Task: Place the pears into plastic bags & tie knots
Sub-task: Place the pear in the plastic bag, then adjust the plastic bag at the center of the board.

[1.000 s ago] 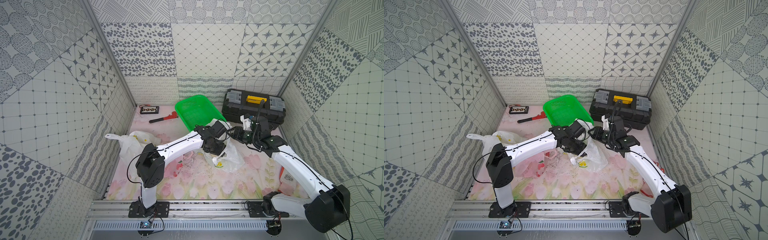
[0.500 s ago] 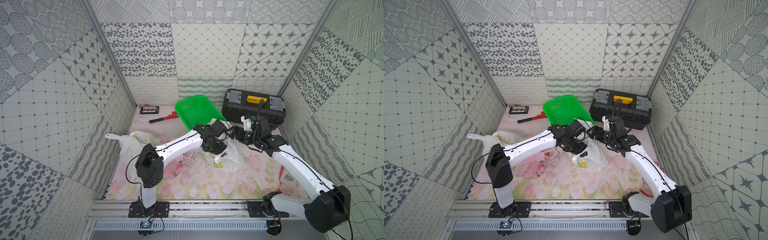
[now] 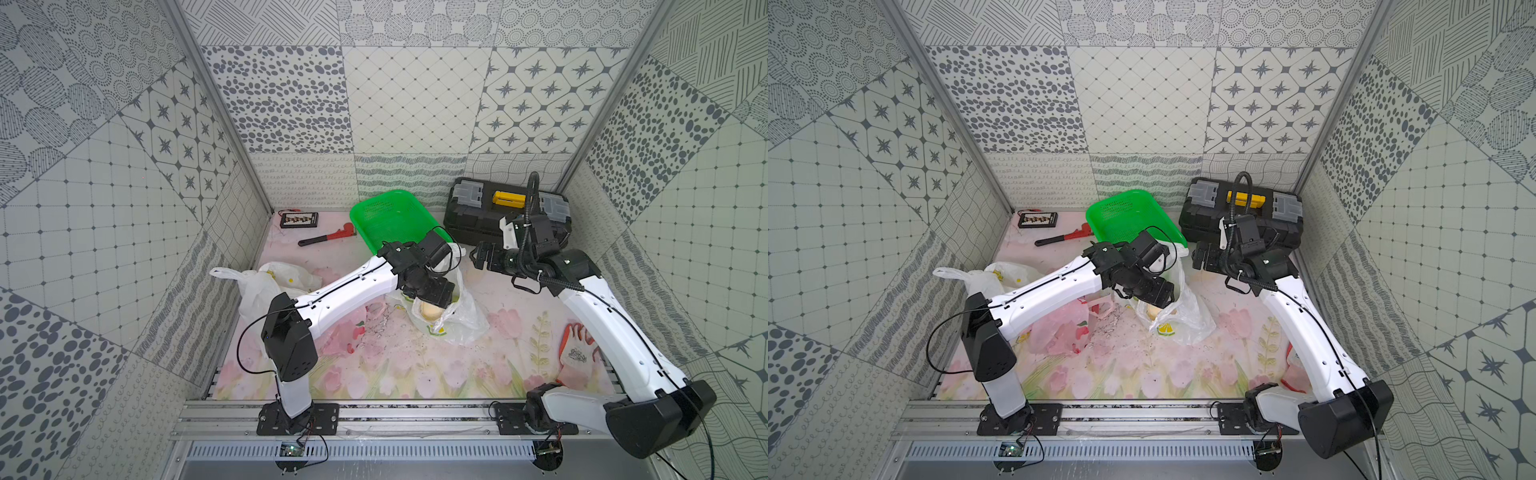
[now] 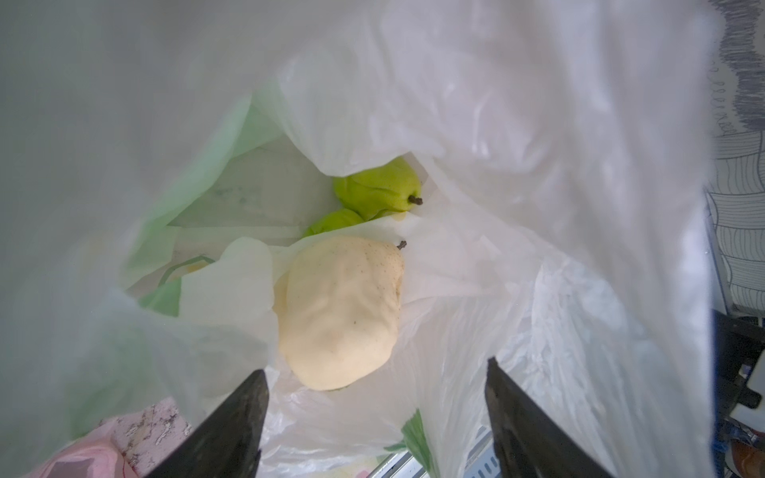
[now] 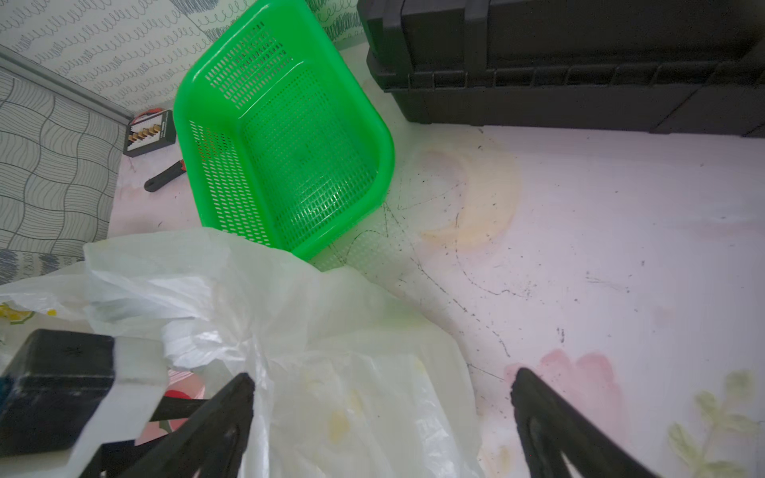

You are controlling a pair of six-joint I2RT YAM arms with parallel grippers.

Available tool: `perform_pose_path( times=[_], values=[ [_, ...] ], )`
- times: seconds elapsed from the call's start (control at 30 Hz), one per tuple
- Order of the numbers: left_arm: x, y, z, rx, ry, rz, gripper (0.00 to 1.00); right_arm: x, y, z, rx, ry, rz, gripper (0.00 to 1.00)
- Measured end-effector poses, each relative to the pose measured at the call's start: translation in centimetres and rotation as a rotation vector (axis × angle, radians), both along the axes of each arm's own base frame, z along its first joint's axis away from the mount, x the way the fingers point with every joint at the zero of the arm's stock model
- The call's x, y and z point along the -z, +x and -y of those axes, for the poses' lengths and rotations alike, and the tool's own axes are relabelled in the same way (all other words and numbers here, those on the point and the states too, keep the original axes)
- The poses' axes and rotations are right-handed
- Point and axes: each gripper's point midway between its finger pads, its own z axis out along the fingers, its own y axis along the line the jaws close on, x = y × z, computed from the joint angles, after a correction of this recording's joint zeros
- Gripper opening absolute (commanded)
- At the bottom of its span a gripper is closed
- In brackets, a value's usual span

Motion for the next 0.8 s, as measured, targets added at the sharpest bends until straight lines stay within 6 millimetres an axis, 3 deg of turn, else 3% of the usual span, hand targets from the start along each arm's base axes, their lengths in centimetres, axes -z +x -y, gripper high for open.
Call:
perform_pose_path(
  times=[0.07,0.17,0.33,0.47,0.63,0.8],
  values=[
    [-0.6,0.0,0.0,0.006,-0.006,0.010,0.77,0.2,-0.6,0.2,-0.018,0.017,-0.004,0.75],
    [-2.6,0.0,-0.1,0.020,-0.030,0.040,0.76,0.4,-1.9,0.3,-0.031,-0.001,-0.025,0.75],
    [-7.2,-0.2,-0.5,0.056,-0.095,0.125,0.75,-0.6,-6.4,-3.5,-0.172,-0.040,0.029,0.78],
    [-9.2,0.1,-1.8,0.068,-0.096,0.184,0.76,-1.5,-11.3,-6.5,-0.334,-0.054,0.111,0.81],
    [-7.3,2.0,-4.6,0.045,-0.024,0.185,0.80,0.7,-16.2,-8.7,-0.537,-0.144,0.176,0.80],
    [-4.8,3.6,-6.6,0.037,0.043,0.167,0.80,3.3,-19.1,-12.6,-0.737,-0.308,0.241,0.80]
  ],
)
